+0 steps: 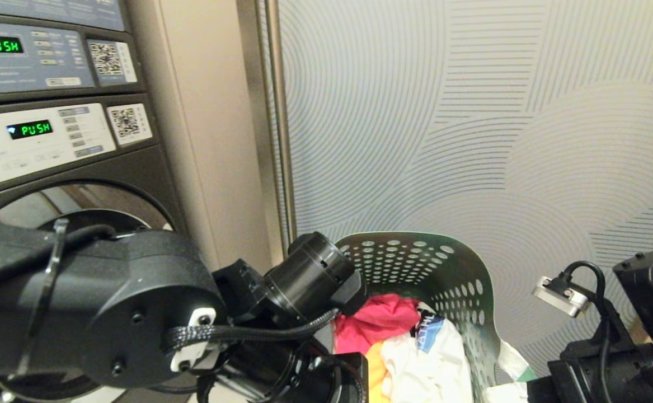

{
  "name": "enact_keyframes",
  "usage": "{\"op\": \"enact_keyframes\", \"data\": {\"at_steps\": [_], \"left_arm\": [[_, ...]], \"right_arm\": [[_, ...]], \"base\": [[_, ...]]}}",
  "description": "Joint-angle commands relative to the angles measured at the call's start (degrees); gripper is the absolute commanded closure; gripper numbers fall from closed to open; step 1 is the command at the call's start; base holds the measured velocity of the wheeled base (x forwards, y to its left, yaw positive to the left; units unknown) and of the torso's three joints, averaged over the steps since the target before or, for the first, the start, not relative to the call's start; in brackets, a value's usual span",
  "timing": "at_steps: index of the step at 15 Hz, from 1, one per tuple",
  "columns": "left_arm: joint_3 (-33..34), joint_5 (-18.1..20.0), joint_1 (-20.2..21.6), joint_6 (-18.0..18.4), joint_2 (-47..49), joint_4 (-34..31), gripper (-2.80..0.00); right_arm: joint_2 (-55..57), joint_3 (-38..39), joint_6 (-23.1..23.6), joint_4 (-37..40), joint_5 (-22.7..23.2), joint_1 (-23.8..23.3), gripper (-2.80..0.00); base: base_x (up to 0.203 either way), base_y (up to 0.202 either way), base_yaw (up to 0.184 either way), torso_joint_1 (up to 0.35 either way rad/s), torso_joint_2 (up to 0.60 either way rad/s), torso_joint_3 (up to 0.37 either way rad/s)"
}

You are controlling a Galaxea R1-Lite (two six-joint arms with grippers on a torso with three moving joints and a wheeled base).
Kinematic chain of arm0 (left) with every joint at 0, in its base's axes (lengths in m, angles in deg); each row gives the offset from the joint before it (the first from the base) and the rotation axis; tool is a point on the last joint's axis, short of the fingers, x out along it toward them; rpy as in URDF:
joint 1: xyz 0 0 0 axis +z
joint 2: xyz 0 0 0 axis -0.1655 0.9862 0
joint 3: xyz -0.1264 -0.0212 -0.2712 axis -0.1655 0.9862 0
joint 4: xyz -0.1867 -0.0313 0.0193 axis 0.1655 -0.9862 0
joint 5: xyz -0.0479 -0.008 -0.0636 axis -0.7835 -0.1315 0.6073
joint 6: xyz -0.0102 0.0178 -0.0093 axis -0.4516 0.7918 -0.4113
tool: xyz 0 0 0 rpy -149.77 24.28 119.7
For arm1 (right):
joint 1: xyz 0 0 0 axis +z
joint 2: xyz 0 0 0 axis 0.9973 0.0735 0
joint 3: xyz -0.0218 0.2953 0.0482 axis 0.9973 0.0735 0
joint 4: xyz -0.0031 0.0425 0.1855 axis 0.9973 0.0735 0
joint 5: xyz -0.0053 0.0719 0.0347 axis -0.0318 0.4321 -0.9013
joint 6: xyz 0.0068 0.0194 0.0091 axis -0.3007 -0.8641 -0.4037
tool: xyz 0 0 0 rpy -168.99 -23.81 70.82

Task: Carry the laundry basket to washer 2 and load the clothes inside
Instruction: Pick up the clothes basket and put it beside the washing machine

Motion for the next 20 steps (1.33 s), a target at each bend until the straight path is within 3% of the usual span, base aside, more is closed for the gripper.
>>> {"op": "enact_keyframes", "data": {"at_steps": [1, 5, 20], "left_arm": [[0.0, 0.1, -0.1, -0.3, 0.1, -0.2, 0.0], [0.0, -1.8, -1.0, -0.4, 0.1, -0.2, 0.0], [-0.1, -1.9, -1.0, -0.3, 1.3, 0.2, 0.0]], "right_arm": [[-0.3, 0.1, -0.1, 0.0, 0.2, 0.0, 0.0], [-1.2, 1.4, -0.1, 0.0, 0.2, 0.0, 0.0], [-1.6, 3.1, -0.1, -0.1, 0.4, 0.0, 0.0]], "base": [[-0.002, -0.008, 0.177, 0.002, 0.01, 0.002], [0.002, -0.007, 0.174, 0.001, 0.0, 0.005], [0.002, -0.009, 0.174, 0.002, 0.0, 0.002]]}}
